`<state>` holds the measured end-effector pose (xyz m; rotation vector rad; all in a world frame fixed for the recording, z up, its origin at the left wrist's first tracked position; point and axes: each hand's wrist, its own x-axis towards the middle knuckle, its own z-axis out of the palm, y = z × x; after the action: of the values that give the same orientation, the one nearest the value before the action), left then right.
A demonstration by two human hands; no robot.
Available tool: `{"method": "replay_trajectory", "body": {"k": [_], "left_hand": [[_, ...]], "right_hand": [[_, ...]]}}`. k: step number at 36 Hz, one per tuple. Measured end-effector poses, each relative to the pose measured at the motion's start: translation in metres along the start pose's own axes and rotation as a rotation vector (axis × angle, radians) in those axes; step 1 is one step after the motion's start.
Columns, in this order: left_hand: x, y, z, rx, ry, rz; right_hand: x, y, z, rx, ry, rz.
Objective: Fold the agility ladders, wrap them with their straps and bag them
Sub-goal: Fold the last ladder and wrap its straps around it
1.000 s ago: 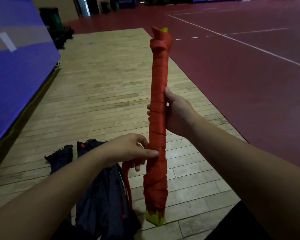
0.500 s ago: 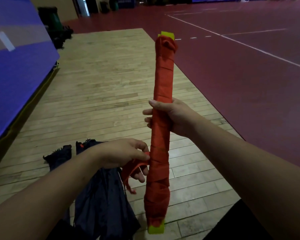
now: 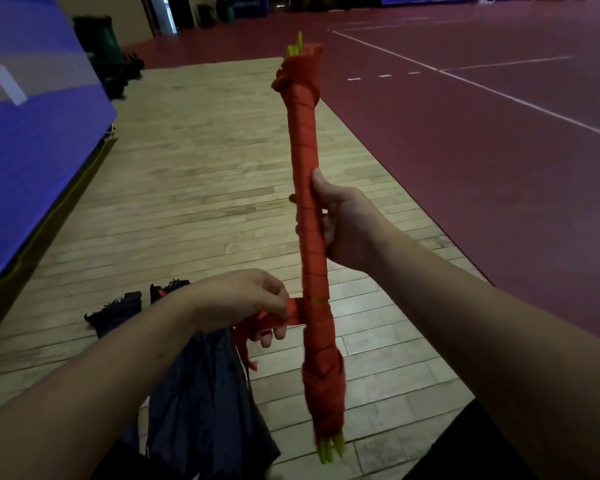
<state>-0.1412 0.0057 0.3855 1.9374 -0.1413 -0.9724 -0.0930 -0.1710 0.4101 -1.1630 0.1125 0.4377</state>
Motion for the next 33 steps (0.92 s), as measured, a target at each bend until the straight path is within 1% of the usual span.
{"method": "replay_trajectory", "body": {"k": [4, 7, 10, 12, 14, 15, 16, 18, 20, 21, 22, 23, 25, 29, 30, 31, 33], "left_hand": [[-0.003, 0.003, 0.005, 0.000, -0.012, 0.075], [-0.001, 0.004, 0.013, -0.048, -0.044, 0.129], [0.002, 0.003, 0.017, -0.015, -0.031, 0.125], [0.005, 0.001, 0.016, -0.019, -0.017, 0.104], [0.007, 0.000, 0.016, -0.046, -0.019, 0.093], [0.008, 0.000, 0.016, -0.015, -0.004, 0.092], [0.008, 0.000, 0.019, 0.061, 0.035, 0.090], [0.009, 0.001, 0.030, 0.255, 0.163, 0.097], [0.014, -0.001, 0.038, 0.380, 0.330, 0.123], [0.016, -0.001, 0.039, 0.404, 0.389, 0.126], [0.018, -0.002, 0.039, 0.409, 0.408, 0.114], [0.018, -0.002, 0.037, 0.388, 0.396, 0.104], [0.017, -0.001, 0.031, 0.270, 0.295, 0.117], [0.004, 0.006, 0.031, -0.035, 0.048, 0.208], [0.002, 0.007, 0.032, -0.108, -0.006, 0.230], [0.000, 0.008, 0.033, -0.167, -0.042, 0.241], [0.000, 0.011, 0.035, -0.217, -0.049, 0.227]], "right_hand": [[-0.002, 0.000, -0.001, -0.039, -0.076, -0.001], [-0.007, 0.002, 0.000, -0.076, -0.111, -0.025], [-0.006, 0.004, -0.001, 0.008, -0.145, -0.030], [-0.004, 0.004, -0.003, 0.024, -0.168, -0.050], [-0.002, 0.004, -0.005, -0.016, -0.137, -0.102], [0.000, 0.005, -0.005, -0.047, -0.100, -0.132], [0.001, 0.006, -0.004, -0.081, -0.058, -0.165], [0.004, 0.008, 0.001, -0.114, 0.024, -0.205], [0.005, 0.009, 0.006, -0.105, 0.057, -0.176], [0.006, 0.009, 0.008, -0.077, 0.055, -0.138], [0.006, 0.008, 0.009, -0.028, 0.047, -0.104], [0.007, 0.008, 0.010, 0.027, 0.038, -0.080], [0.006, 0.006, 0.007, 0.100, 0.019, -0.063], [0.000, 0.001, -0.001, 0.105, -0.155, -0.015], [0.000, 0.001, -0.002, 0.098, -0.173, -0.008], [0.000, 0.000, -0.001, 0.099, -0.172, -0.005], [0.001, 0.002, 0.001, 0.145, -0.128, -0.011]]}}
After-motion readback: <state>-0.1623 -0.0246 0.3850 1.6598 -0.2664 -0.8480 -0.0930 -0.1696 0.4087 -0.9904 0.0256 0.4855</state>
